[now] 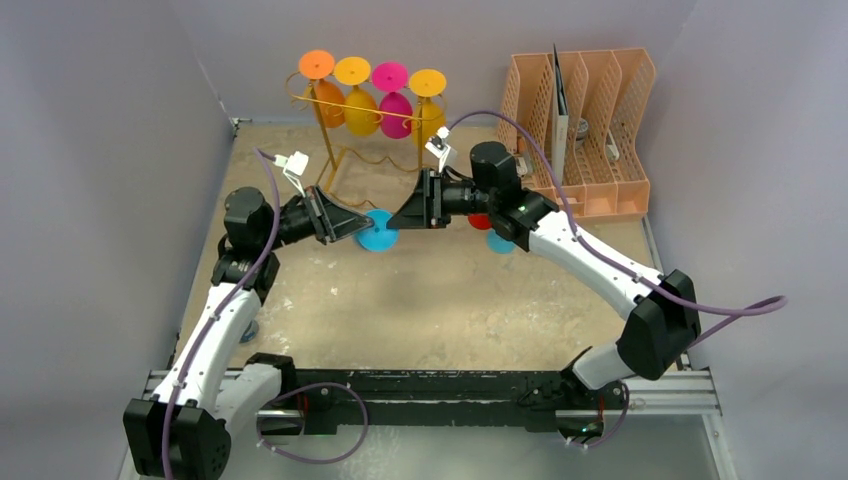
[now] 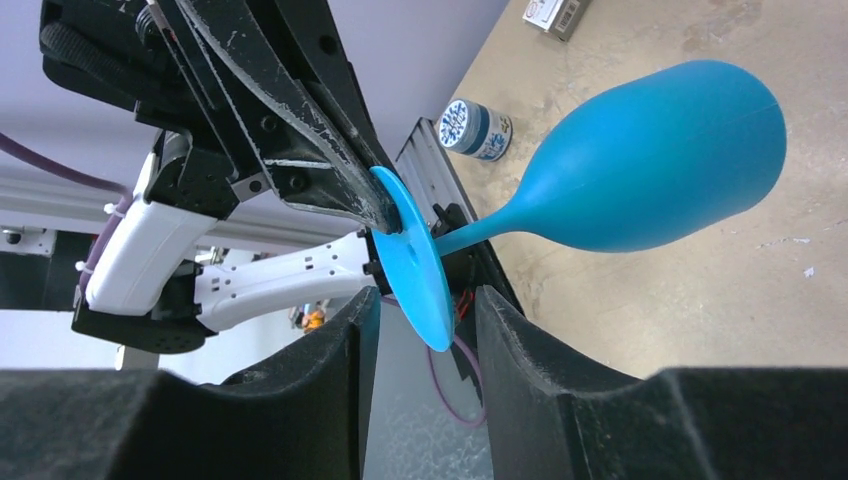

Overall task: Take the wine glass off the wine glass rack
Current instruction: Place the wine glass at the center of the board.

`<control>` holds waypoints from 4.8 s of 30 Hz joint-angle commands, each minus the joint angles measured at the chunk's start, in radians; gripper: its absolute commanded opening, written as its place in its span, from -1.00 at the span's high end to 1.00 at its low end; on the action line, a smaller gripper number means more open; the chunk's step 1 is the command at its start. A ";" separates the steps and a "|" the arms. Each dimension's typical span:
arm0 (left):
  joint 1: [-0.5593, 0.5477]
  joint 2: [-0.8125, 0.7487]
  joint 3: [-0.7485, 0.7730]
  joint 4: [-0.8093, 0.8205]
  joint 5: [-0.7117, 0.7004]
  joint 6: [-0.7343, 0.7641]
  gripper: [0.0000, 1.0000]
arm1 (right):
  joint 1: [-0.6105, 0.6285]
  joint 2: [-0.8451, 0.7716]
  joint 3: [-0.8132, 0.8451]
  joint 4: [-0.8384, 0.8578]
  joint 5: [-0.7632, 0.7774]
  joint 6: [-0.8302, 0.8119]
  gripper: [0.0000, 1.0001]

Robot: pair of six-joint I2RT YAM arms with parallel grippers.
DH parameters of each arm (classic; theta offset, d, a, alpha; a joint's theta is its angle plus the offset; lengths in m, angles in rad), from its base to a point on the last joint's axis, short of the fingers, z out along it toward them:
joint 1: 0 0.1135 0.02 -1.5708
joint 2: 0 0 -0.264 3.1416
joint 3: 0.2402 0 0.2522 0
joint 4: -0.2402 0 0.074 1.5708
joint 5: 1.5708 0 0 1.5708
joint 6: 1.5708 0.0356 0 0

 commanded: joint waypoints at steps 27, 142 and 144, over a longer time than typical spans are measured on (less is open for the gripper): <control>-0.019 0.003 -0.001 -0.087 0.051 0.079 -0.10 | 0.003 -0.049 0.013 0.019 0.053 -0.052 1.00; -0.044 -0.354 -0.099 -0.556 0.430 1.360 1.00 | -0.207 -0.093 0.022 0.191 -0.216 0.087 -0.33; -0.044 -0.354 -0.108 -0.555 0.429 1.363 1.00 | -0.189 -0.079 0.039 0.185 -0.229 0.082 -0.32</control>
